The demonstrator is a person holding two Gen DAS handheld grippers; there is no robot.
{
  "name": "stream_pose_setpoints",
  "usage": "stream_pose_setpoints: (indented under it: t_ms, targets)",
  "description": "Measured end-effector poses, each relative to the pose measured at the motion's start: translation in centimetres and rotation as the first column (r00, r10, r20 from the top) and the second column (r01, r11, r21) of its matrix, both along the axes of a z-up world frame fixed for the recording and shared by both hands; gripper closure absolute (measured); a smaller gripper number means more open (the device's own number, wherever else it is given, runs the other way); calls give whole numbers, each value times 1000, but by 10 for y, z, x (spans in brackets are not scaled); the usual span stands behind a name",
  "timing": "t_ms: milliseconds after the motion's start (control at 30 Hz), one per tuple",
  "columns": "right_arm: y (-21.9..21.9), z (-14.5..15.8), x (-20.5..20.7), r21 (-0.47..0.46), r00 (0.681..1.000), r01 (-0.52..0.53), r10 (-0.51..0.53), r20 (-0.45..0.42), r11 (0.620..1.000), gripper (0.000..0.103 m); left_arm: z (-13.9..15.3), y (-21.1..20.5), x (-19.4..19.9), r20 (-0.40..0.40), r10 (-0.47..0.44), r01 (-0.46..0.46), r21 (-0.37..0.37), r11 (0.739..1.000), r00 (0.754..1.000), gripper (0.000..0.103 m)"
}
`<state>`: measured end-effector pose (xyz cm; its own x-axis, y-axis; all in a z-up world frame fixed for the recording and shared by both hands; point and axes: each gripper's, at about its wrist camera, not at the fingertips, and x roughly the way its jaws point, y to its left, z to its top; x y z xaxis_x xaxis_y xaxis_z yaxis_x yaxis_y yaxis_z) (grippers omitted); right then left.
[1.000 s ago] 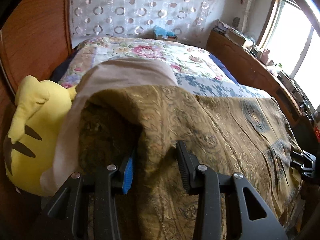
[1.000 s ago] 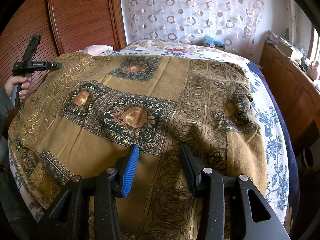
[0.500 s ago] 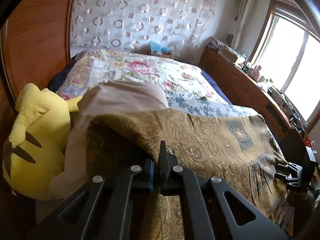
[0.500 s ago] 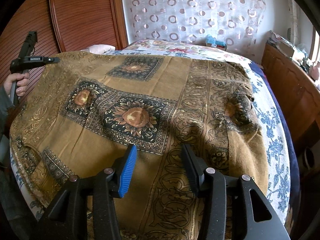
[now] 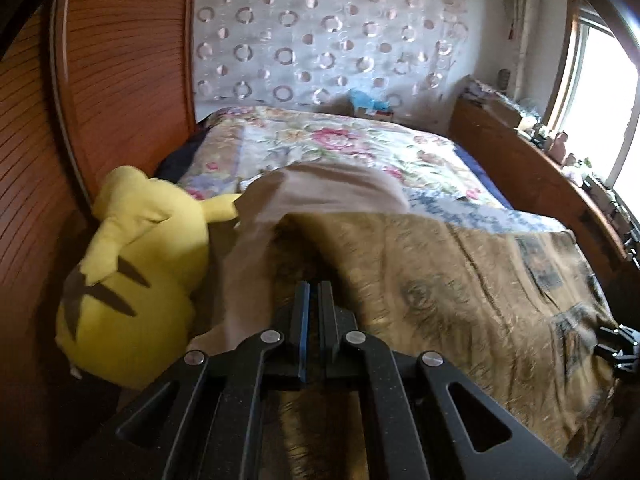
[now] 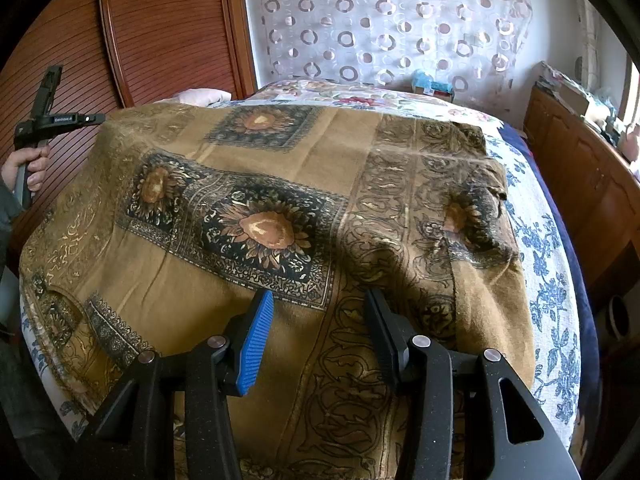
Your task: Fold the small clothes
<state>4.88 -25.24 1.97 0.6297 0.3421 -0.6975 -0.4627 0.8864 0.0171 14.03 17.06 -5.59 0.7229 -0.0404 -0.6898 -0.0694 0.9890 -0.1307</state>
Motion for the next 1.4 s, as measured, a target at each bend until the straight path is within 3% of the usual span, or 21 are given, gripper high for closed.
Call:
stream_pose_setpoints:
  t_ms: [100, 167, 233, 500, 700, 867, 1000, 1100, 1167, 1200, 1233, 1400]
  targets:
    - [-1, 0, 0, -1, 1000, 0, 0, 1, 1000, 54, -6, 7, -11, -1, -11, 11, -28, 1000, 1000, 99]
    - [0, 0, -1, -3, 1000, -1, 1, 1, 1000, 54, -10, 6, -19, -4, -23, 23, -26, 999, 1000, 89]
    - [1, 0, -1, -4, 1000, -2, 2, 1, 1000, 54, -13, 1, -28, 0, -40, 40, -13, 999, 999, 62]
    - [0, 0, -1, -4, 1000, -4, 4, 1, 1000, 53, -29, -21, -55, -59, -92, 91, -14, 996, 994, 60]
    - [0, 0, -1, -5, 1000, -5, 5, 1, 1000, 53, -47, -29, -69, -126, -77, 81, 26, 996, 989, 60]
    - [0, 1, -2, 0, 1000, -4, 4, 0, 1000, 53, -50, -28, -76, -129, -40, 49, 68, 996, 991, 51]
    - [-2, 1, -2, -2, 1000, -6, 6, 1, 1000, 53, -52, -27, -83, -115, -41, 47, 53, 997, 993, 50]
    - [-1, 1, -2, 0, 1000, -7, 7, 0, 1000, 53, -52, -31, -89, -107, -69, 73, 26, 997, 992, 52]
    - [-2, 0, -2, 0, 1000, -8, 8, 0, 1000, 52, -50, -36, -90, -105, -94, 96, 14, 995, 990, 64]
    - [-2, 0, -2, 0, 1000, -9, 9, 0, 1000, 52, -49, -39, -91, -103, -114, 115, 1, 993, 988, 83]
    - [-1, 0, -2, -1, 1000, -9, 9, 0, 1000, 52, -47, -42, -91, -101, -118, 119, 8, 993, 988, 96]
    - [-3, 0, -2, 1, 1000, -10, 10, -1, 1000, 52, -21, -54, -94, -35, -153, 153, -12, 988, 988, 99]
